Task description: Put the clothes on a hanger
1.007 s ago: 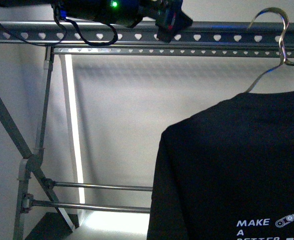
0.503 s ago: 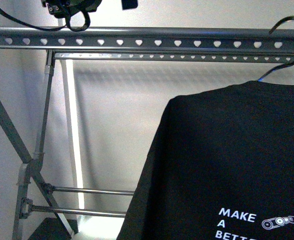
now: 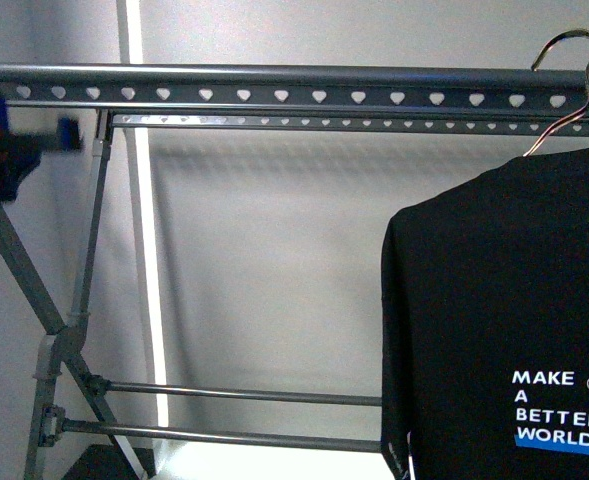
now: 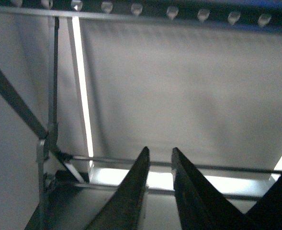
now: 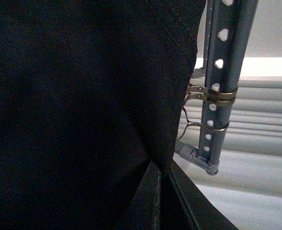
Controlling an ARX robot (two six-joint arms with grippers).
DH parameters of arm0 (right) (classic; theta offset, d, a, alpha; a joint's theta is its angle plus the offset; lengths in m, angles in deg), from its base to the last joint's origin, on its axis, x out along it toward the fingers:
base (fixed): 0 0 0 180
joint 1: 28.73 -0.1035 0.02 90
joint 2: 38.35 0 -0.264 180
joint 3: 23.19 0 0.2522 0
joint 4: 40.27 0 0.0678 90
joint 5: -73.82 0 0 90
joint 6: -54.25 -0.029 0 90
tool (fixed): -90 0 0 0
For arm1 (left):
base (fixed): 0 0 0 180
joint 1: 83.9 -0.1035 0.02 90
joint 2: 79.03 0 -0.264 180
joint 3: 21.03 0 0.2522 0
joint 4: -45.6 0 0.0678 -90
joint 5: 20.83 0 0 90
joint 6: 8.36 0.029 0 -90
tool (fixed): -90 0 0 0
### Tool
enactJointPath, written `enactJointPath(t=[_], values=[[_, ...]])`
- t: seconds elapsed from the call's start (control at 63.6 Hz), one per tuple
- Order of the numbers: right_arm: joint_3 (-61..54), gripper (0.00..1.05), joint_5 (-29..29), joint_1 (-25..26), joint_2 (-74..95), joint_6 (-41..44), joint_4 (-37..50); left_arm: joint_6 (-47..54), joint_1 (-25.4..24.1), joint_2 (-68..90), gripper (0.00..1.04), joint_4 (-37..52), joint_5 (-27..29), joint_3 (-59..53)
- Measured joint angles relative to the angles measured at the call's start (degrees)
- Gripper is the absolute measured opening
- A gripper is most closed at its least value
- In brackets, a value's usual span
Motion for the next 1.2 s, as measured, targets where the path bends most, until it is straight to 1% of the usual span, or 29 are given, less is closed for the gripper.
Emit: enactJointPath(t=[0.031,0.079,0.267,0.488,0.503,0.519,0.551,0.661,0.991,1.196], values=[[2.23,0.04,1.22,-0.04,1.64,-0.48,-1.27,-0.02,-0.28,-0.85,0.02,1.07,-0.28,-2.73],[4.44,0.04,2.25,-0.02,3.34,-1.05,-2.36,0.04,-0.68,-2.25,0.04,2.32,-0.76,-5.97],[13.64,0.04,6.43,0.20,8.83,-2.97,-5.44,0.20,-2.10,-9.33,0.04,6.62,-2.36,-16.06],[22.62,0.04,9.62,0.11,12.59,-4.68,-10.27,0.22,-3.69,-15.45,0.04,8.61,-3.74,-25.16],[23.39,0.04,9.92,0.09,13.07,-4.70,-10.62,0.22,-3.91,-16.09,0.04,8.68,-3.96,-25.88],[25.09,0.04,10.54,0.02,14.08,-4.76,-11.41,0.22,-5.01,-17.05,0.04,8.74,-5.81,-26.91],[26.67,0.04,11.21,-0.11,15.04,-4.96,-12.33,0.24,-5.92,-18.01,0.04,8.83,-7.02,-27.87],[32.76,0.04,13.90,-0.44,18.97,-5.05,-15.52,0.24,-7.48,-21.77,0.04,8.81,-7.30,-31.30],[46.47,0.04,21.35,-2.34,28.83,-3.04,-20.26,0.24,-7.52,-31.34,0.04,5.29,-7.43,-37.33],[48.54,0.04,24.90,-4.42,32.22,-2.16,-20.39,0.24,-7.52,-37.73,0.04,1.29,-7.43,-39.74]])
